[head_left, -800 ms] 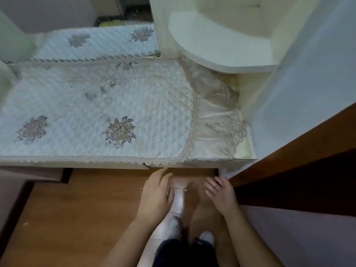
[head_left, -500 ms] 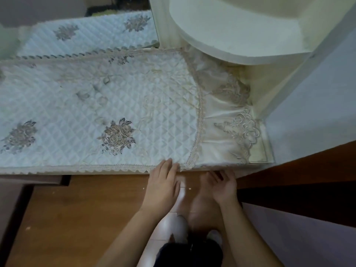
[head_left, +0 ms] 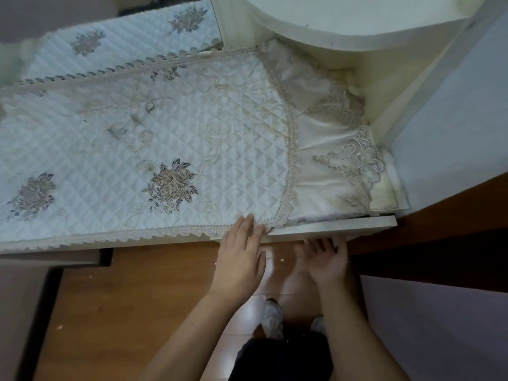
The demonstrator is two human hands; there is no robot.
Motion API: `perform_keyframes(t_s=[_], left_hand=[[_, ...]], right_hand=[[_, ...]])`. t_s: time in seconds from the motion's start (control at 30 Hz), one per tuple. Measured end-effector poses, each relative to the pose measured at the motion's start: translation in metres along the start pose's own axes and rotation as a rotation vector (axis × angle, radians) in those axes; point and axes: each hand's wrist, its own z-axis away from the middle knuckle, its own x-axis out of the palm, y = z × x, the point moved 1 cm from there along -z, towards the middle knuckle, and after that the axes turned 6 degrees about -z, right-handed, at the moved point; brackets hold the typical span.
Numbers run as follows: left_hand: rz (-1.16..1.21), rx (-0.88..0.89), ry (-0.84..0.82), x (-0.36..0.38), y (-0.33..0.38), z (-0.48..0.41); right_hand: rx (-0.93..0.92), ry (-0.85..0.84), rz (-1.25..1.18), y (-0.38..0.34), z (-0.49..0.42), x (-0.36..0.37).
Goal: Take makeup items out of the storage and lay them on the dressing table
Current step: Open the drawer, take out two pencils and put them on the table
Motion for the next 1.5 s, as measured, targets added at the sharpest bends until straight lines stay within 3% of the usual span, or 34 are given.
perform_keyframes(t_s=[0.33, 0.43, 0.53, 0.67, 0.73, 0.83, 1.2, 1.5], left_hand=[[0.072, 0.010, -0.057, 0.027, -0.001, 0.055], [0.061, -0.041, -0.079, 0.027, -0.007, 0.066], [0.053, -0.118, -0.102, 0.022, -0.013, 0.068], [0.076, -0.141, -0.100, 0.019, -0.016, 0.069], [0.136, -0.206, -0.106, 0.017, -0.013, 0.069], [0.265, -0.356, -0.142, 0.012, -0.008, 0.068], [0.244, -0.428, -0.194, 0.007, 0.017, 0.129], [0.288, -0.518, -0.182, 0.011, 0.038, 0.174]], right_hand=[[0.037, -0.053, 0.115, 0.003, 0.047, -0.078], [-0.062, -0.031, 0.527, -0.013, 0.074, -0.086], [-0.485, 0.008, 0.935, -0.041, 0.114, -0.077], [-0.896, -0.161, 1.452, -0.078, 0.140, -0.043], [-0.950, -0.153, 1.779, -0.089, 0.129, -0.037], [-0.860, -0.092, 2.000, -0.094, 0.122, -0.036], [-0.833, -0.090, 2.100, -0.092, 0.154, -0.084], [-0.647, -0.162, 2.033, -0.099, 0.173, -0.109]])
